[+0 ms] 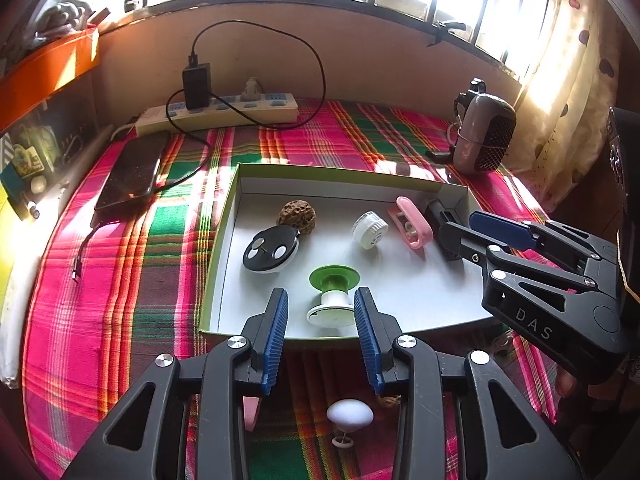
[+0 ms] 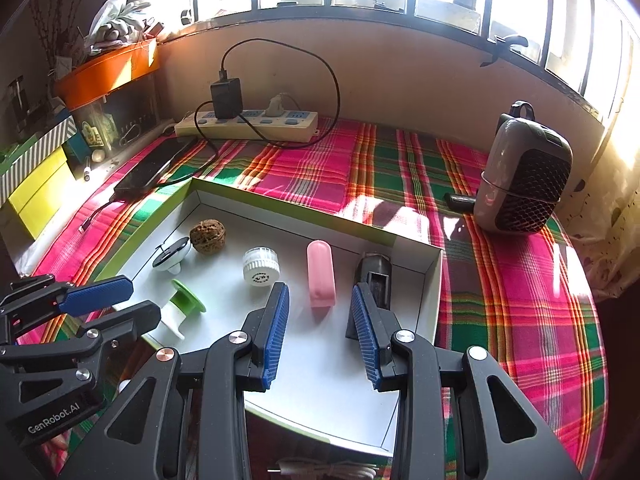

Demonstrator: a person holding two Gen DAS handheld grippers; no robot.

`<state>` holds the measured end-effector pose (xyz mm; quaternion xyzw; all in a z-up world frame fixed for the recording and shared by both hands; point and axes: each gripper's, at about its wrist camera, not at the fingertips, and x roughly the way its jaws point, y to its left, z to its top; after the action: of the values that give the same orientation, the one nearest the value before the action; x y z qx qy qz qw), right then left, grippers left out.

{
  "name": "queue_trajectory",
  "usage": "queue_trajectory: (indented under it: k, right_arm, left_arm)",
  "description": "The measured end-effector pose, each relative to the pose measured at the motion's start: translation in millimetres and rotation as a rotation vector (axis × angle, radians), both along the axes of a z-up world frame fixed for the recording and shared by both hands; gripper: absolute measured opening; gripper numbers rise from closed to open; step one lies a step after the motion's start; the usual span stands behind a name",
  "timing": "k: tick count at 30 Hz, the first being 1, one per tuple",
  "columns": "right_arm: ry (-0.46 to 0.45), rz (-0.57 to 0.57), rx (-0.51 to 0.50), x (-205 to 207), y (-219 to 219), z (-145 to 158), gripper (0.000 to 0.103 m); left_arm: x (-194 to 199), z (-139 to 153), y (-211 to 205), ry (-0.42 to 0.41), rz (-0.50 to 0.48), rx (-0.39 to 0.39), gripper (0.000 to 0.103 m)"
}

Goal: Organize objects
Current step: 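Open the left tool to drop the spool in the box while the right tool withdraws, then move both tools back to the cloth, the right tool over the white USB cable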

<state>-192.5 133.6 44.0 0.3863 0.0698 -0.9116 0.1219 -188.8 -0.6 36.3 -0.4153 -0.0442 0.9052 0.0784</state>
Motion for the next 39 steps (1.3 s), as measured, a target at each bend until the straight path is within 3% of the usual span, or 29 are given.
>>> queue_trajectory:
  k: [23, 39]
  right_arm:
    - [0.022, -0.076, -0.057, 75.5, 37.1, 1.9, 0.035]
    - [-0.04, -0.087, -0.081, 97.2, 41.8, -21.5, 0.035]
  left_arm:
    - [60.9, -1.8, -47.4, 0.024, 0.106, 0.055, 0.033]
    - [59.7, -23.5, -50.2, -0.036, 0.04, 0.058, 0.035]
